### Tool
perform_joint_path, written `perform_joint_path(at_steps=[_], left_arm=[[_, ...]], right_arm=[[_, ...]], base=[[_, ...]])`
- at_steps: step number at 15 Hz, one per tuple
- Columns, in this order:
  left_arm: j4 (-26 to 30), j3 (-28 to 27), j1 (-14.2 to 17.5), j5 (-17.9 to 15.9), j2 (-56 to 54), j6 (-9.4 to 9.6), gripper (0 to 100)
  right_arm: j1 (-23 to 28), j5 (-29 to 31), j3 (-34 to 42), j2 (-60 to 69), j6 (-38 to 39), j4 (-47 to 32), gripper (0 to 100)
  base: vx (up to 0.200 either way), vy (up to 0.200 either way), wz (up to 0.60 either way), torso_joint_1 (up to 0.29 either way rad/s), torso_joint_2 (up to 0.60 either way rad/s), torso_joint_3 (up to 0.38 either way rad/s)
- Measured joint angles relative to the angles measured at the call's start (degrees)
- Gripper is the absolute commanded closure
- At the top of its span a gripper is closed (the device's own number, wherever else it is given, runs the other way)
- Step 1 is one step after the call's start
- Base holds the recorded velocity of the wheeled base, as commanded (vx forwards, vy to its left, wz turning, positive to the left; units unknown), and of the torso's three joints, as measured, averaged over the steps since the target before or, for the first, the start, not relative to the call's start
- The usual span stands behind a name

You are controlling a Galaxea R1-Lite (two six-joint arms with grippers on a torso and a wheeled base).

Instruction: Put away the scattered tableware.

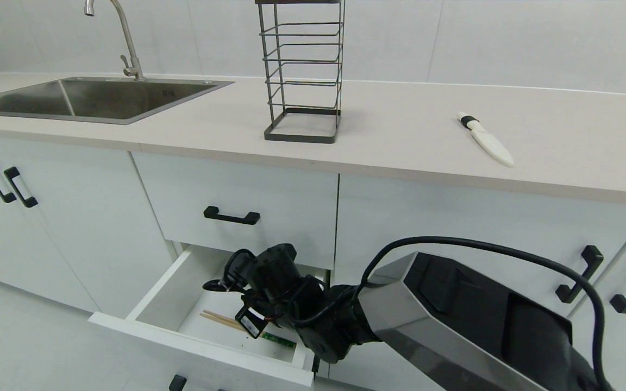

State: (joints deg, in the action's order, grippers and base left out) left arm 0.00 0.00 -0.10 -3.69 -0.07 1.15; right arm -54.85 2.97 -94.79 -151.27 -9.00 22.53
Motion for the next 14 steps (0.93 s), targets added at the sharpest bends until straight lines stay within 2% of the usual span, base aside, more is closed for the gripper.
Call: perform_joint_path(at_steps=[12,13,14], left_arm=[[0.0,0.0,0.0,0.0,0.0,0.0,0],[0.0,0.0,0.0,0.0,0.0,0.0,0],[0.0,0.0,0.02,0.02,0.0,0.0,0]], right_arm=[[-0.66,-1.45,-3.44,-5.49,0.51,-0.01,100],[-0.83,-1.45,-3.55,-5.6,0.44,-0.15,0],[-0.96,-1.48,-3.57,-5.67,0.35,-0.28,0]], base=[[0.0,0.0,0.0,0.0,0.0,0.0],[0.0,0.0,0.0,0.0,0.0,0.0],[0.0,0.0,0.0,0.0,0.0,0.0]])
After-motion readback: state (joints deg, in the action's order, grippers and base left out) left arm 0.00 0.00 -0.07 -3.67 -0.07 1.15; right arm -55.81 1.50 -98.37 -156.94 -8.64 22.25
